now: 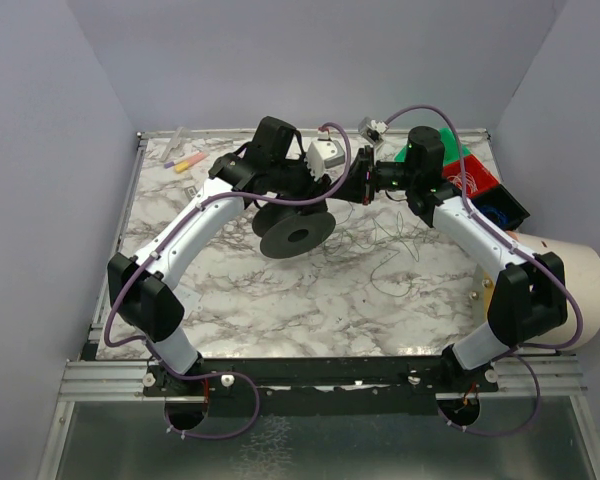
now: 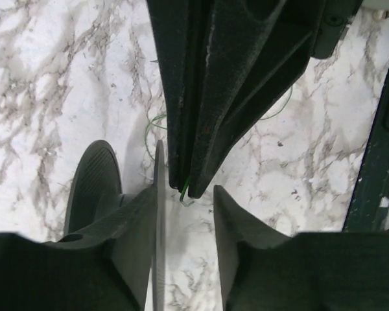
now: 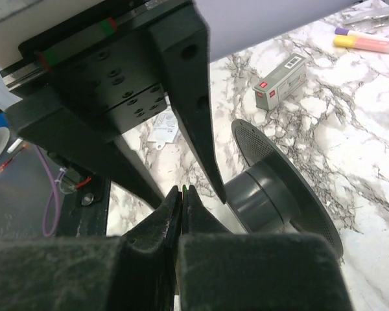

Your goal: Wrap the cables

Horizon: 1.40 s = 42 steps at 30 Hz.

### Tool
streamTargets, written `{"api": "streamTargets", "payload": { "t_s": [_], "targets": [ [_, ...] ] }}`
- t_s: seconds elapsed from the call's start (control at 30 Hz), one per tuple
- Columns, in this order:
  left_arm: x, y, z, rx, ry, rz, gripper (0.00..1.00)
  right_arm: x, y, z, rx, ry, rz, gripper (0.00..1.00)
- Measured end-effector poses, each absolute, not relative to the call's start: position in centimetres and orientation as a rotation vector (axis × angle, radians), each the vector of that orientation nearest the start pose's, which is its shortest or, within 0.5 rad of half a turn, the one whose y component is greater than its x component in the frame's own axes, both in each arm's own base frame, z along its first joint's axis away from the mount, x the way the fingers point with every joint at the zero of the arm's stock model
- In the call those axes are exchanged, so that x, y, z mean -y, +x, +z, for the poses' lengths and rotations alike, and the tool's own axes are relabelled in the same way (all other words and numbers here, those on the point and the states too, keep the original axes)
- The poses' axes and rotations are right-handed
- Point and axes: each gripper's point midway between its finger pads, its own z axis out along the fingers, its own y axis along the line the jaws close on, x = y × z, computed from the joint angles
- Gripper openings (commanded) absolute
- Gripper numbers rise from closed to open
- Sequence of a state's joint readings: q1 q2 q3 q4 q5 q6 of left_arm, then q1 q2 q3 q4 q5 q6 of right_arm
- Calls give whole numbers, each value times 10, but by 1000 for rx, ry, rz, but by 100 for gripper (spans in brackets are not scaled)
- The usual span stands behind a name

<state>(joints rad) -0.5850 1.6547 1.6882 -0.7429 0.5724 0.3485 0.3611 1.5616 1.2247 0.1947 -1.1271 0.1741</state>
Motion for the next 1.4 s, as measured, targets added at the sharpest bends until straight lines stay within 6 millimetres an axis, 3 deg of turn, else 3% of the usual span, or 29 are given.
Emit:
{"api": "streamTargets", "payload": {
  "t_s": [0.03, 0.1, 0.23, 0.4, 0.5, 0.8, 0.9, 1.0, 1.27, 1.4],
  "targets": [
    [309, 316, 266, -1862, 1279, -774, 96, -294, 321, 292, -1509, -1018, 1339, 1],
    [308, 316, 266, -1863, 1278, -772, 99, -294, 322, 292, -1521, -1003, 1342, 0],
    [297, 321, 267, -1865, 1259, -749, 99, -293, 326, 292, -1553, -949, 1348, 0],
    [256, 330, 271, -1865, 1206, -617, 99, -291, 333, 285, -1635, -847, 1357, 1],
    [245, 327, 266, -1850, 1234, -548, 98, -291, 339, 281, -1685, -787, 1360, 0],
    [247, 306, 203, -1873, 1480, -399, 87, -295, 357, 261, -1858, -632, 1410, 0],
    [250, 306, 199, -1858, 1521, -362, 80, -297, 360, 258, -1888, -603, 1428, 1],
    [251, 308, 196, -1844, 1551, -305, 79, -299, 364, 251, -1922, -568, 1453, 1],
    [236, 319, 176, -1862, 1590, -155, 87, -304, 371, 221, -2035, -476, 1518, 0],
    [225, 323, 167, -1876, 1604, -73, 88, -305, 371, 221, -2053, -447, 1544, 1]
  ]
}}
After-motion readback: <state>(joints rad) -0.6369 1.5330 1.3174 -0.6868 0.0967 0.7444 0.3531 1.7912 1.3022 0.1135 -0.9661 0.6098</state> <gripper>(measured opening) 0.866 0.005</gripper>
